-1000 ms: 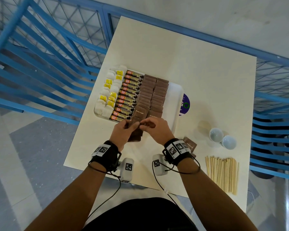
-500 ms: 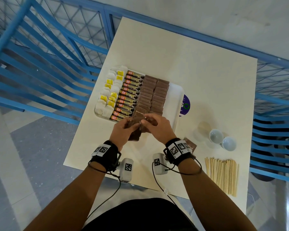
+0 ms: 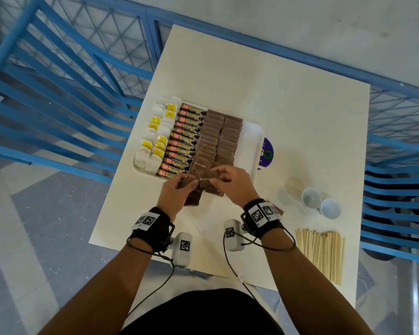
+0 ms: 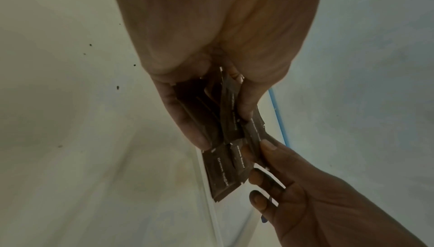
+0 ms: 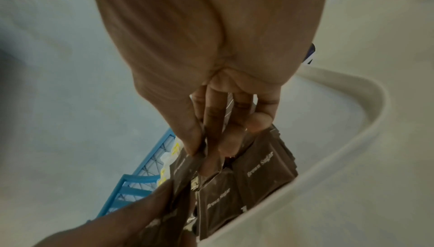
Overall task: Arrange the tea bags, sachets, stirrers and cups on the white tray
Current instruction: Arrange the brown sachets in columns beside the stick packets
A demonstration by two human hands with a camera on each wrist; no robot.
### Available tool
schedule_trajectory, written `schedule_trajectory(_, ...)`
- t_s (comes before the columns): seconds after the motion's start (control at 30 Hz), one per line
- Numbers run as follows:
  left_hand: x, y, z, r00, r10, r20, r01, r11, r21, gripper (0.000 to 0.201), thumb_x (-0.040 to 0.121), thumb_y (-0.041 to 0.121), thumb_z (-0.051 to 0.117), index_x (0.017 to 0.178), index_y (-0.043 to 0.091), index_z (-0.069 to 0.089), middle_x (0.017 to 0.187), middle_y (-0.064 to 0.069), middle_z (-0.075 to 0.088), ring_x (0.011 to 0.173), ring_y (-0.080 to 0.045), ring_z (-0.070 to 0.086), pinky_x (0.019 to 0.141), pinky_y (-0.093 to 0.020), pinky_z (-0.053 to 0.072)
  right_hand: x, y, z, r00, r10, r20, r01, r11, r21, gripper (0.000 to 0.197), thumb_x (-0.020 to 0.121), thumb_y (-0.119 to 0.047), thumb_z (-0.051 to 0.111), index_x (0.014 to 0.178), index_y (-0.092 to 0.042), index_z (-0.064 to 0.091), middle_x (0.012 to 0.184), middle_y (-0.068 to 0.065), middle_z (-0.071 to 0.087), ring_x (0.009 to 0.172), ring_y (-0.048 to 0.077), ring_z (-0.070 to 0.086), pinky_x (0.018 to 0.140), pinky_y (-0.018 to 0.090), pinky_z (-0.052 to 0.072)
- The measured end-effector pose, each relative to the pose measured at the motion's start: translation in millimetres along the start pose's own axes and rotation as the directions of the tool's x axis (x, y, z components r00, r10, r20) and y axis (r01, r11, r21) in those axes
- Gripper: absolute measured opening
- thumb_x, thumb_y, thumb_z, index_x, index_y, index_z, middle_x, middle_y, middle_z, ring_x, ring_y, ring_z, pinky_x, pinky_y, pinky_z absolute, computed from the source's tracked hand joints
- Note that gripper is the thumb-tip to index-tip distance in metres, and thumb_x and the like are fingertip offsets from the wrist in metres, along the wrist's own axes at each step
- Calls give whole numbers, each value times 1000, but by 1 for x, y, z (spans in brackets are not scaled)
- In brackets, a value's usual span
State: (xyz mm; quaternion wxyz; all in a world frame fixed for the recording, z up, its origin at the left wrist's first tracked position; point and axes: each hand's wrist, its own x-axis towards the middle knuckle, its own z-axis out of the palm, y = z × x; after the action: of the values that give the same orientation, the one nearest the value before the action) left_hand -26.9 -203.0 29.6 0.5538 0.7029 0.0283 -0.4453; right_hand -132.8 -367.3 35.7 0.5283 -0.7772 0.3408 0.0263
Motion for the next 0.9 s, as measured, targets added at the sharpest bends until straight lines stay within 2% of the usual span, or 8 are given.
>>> schedule_trajectory(0.07,1,0,0,1000,-14,4,14,1000,10,8,94,11,70,100,17,70,101,-11,72,92,-31,72,72,-51,64,5,3,-4,999,10,-39,-10,1000,0,17,91,-25,72,107,-21,69,90,-3,75,79,10,72,72,24,60)
schedule_trajectory(0.17,2,-1,-1,999,-32,-7,32,999,22,8,94,13,71,102,14,71,103,-12,72,94,-32,71,73,-50,64,17,7,-15,975,72,-210,-59,996,65,15,92,-23,70,105,-15,69,91,-1,75,81,11,72,77,26,60)
schedule_trajectory(0.3,3,-2,-4,998,-57,-10,57,998,16,10,94,14,71,104,13,71,100,-10,72,91,-30,72,70,-46,64,35,12,-29,922,142,-361,-125,990,72,10,90,-26,73,98,-20,74,89,-5,74,86,11,69,83,24,55)
schedule_trajectory(0.4,5,0,-6,997,-71,-10,71,997,37,9,94,15,71,103,14,71,100,-9,72,89,-28,72,66,-42,64,45,13,-33,918,142,-371,-128,990,63,9,88,-24,76,95,-19,76,85,-6,74,83,11,70,83,26,56)
schedule_trajectory(0.67,12,3,-10,994,-106,-7,107,994,37,6,93,13,72,99,16,72,98,-11,73,88,-31,72,67,-44,64,56,12,-27,931,103,-350,-129,990,-53,12,87,-22,77,96,-14,78,80,-7,69,76,8,65,83,24,52)
schedule_trajectory(0.73,14,3,-11,994,-111,-9,111,993,39,5,93,13,72,98,16,72,99,-11,73,88,-32,73,68,-45,64,58,15,-26,929,112,-353,-142,988,-61,13,86,-22,79,95,-14,77,80,-7,70,72,3,63,78,20,52)
schedule_trajectory(0.83,17,3,-10,994,-110,-13,111,993,40,5,93,13,72,98,16,72,99,-12,74,88,-31,73,68,-46,64,60,16,-26,929,121,-350,-154,986,-68,15,85,-22,79,96,-13,74,84,-6,70,70,0,61,64,5,43)
schedule_trajectory(0.9,19,4,-10,994,-105,-12,106,993,47,6,93,13,72,99,16,72,100,-12,74,88,-30,73,69,-45,64,61,17,-26,930,112,-350,-152,985,-87,17,85,-23,80,97,-12,75,85,-6,70,69,0,60,62,5,40)
